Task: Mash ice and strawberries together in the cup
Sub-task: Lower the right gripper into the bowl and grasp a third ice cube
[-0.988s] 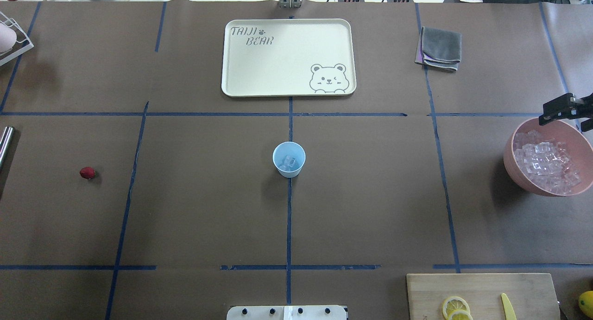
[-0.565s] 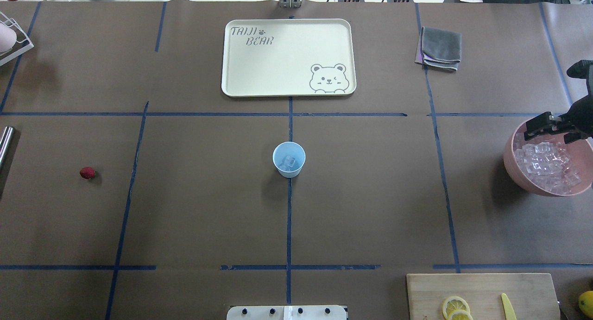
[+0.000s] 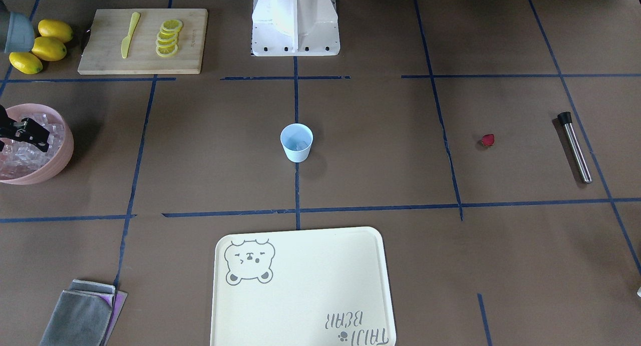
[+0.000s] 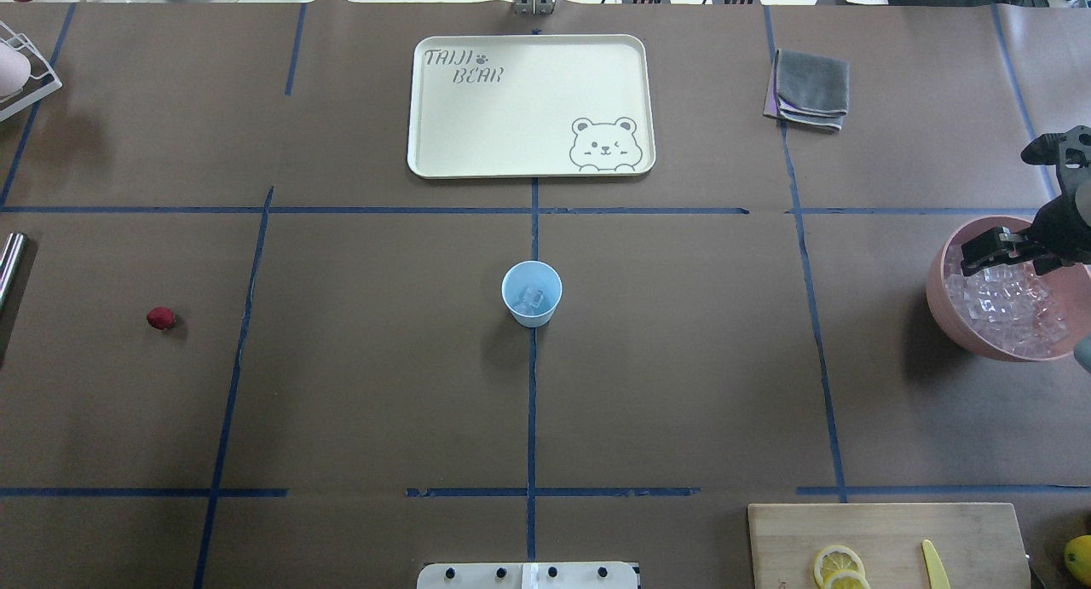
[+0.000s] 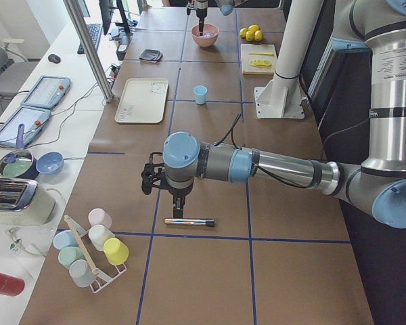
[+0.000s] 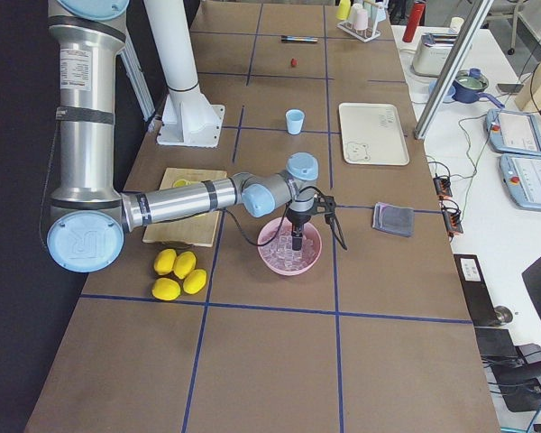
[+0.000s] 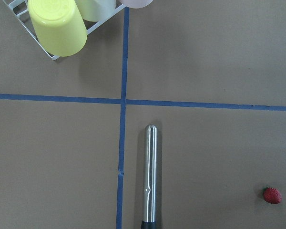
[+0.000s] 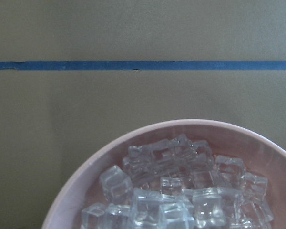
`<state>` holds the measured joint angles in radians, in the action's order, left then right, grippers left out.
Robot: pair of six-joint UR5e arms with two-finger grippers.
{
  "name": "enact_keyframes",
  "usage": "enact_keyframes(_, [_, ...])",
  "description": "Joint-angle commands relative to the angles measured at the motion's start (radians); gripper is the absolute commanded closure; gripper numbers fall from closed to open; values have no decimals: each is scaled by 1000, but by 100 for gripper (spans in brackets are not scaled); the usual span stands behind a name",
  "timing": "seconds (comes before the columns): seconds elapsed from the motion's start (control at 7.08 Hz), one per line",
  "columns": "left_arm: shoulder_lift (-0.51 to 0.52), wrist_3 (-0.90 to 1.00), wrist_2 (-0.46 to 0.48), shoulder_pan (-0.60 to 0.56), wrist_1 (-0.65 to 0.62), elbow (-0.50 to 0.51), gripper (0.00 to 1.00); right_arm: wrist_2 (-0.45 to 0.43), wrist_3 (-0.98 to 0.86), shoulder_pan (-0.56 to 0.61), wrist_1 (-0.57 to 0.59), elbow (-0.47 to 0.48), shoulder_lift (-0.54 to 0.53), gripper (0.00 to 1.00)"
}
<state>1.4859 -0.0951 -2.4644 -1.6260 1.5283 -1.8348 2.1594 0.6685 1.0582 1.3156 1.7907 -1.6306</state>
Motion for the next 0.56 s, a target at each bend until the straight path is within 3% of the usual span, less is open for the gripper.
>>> enact_keyframes(0.0, [1, 0, -1, 0, -2, -4, 0, 7, -10, 0, 1, -4, 0, 2])
enact_keyframes(0.42, [1, 0, -1, 0, -2, -8, 0, 7, -12, -1, 1, -11, 5, 18])
